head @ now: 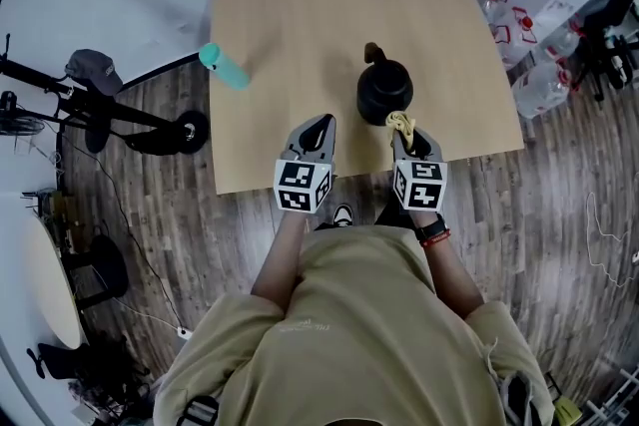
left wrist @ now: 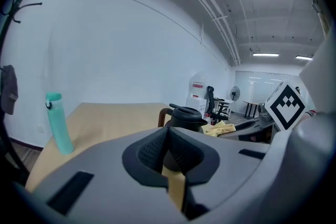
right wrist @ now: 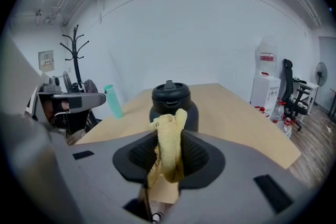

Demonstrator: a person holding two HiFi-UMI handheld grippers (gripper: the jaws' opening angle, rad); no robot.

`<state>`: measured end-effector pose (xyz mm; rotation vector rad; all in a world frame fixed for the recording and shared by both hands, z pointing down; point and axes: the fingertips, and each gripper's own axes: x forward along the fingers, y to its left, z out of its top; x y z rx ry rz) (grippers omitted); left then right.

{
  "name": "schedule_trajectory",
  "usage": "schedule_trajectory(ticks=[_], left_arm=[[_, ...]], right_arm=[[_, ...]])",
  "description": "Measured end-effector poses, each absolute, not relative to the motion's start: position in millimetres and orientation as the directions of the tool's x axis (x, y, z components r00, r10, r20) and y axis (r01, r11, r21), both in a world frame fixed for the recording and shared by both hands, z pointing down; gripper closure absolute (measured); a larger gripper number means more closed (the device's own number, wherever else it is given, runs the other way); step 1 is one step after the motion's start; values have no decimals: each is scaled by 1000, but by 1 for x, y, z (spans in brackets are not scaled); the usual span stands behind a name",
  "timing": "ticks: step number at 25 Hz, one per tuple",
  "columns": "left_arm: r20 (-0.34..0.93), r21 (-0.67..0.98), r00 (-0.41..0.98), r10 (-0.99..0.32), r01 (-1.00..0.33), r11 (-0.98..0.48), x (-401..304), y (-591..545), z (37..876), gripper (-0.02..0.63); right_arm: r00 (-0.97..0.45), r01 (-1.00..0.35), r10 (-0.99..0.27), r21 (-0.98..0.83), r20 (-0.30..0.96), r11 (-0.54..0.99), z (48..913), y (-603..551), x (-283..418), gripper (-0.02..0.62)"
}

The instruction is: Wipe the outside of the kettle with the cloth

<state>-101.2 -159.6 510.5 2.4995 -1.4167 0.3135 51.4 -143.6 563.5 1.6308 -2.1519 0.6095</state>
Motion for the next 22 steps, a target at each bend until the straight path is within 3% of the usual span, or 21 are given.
schedule_trajectory(ticks=[10,22], left_arm=[[295,117,511,-807,-858,-500,-137,-145,506,581],[294,128,478,-828,-878,-461,-163,-146,505,581]], right_arm=[[-265,-964,-814,-117,517,239,571,-163,-39,472],[-232,-973,-805,-111,547,205,587,-201,-72,472]])
